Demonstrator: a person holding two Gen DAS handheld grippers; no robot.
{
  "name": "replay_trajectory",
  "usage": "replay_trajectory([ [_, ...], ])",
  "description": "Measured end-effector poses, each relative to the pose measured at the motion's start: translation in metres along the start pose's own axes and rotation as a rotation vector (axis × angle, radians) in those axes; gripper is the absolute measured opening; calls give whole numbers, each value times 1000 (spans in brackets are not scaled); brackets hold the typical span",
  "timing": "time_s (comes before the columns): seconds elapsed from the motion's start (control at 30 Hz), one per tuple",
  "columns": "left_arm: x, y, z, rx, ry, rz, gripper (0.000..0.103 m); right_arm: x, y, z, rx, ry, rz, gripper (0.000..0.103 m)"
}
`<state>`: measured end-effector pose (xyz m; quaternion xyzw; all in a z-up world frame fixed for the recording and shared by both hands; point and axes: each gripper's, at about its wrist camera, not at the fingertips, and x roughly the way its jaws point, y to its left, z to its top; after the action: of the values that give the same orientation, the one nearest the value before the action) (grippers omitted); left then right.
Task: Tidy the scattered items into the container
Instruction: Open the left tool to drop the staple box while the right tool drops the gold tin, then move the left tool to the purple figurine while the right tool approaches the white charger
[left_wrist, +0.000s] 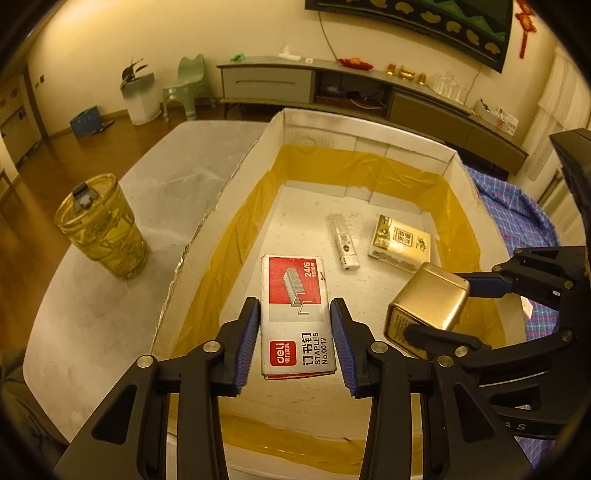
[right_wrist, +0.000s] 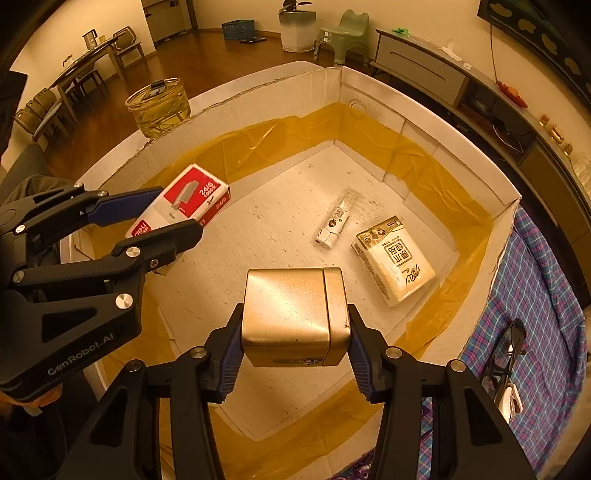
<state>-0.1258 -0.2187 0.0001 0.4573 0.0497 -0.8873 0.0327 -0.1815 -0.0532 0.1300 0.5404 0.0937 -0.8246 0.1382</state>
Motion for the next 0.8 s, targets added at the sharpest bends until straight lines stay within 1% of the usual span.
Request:
replay_trajectory([
  [0.03, 1, 0, 0, -5, 5, 0, 44, -1, 0, 0, -1, -3, -2, 52],
  [0.1, 2, 1, 0, -11, 10, -8, 52, -2, -1, -2, 2, -7, -4, 53],
  [0.17, 1, 2, 0, -18, 9, -15, 53, -4, -3, -3, 11, -12, 1, 53],
  [0.4, 0, 9, 3, -59, 0, -15, 53, -16, -6, -9, 40, -49, 52, 53],
  [0.6, -2, 7, 3, -55, -13, -9, 53, -22, -3, -16, 41, -80, 78, 53],
  [0.7, -8, 6, 4, -69, -47, 2, 53, -33, -5, -19, 50, -138, 97, 53],
  [0.8, -21, 4, 3, -78, -116, 34, 53, -52, -8, -26, 58, -224, 114, 53],
])
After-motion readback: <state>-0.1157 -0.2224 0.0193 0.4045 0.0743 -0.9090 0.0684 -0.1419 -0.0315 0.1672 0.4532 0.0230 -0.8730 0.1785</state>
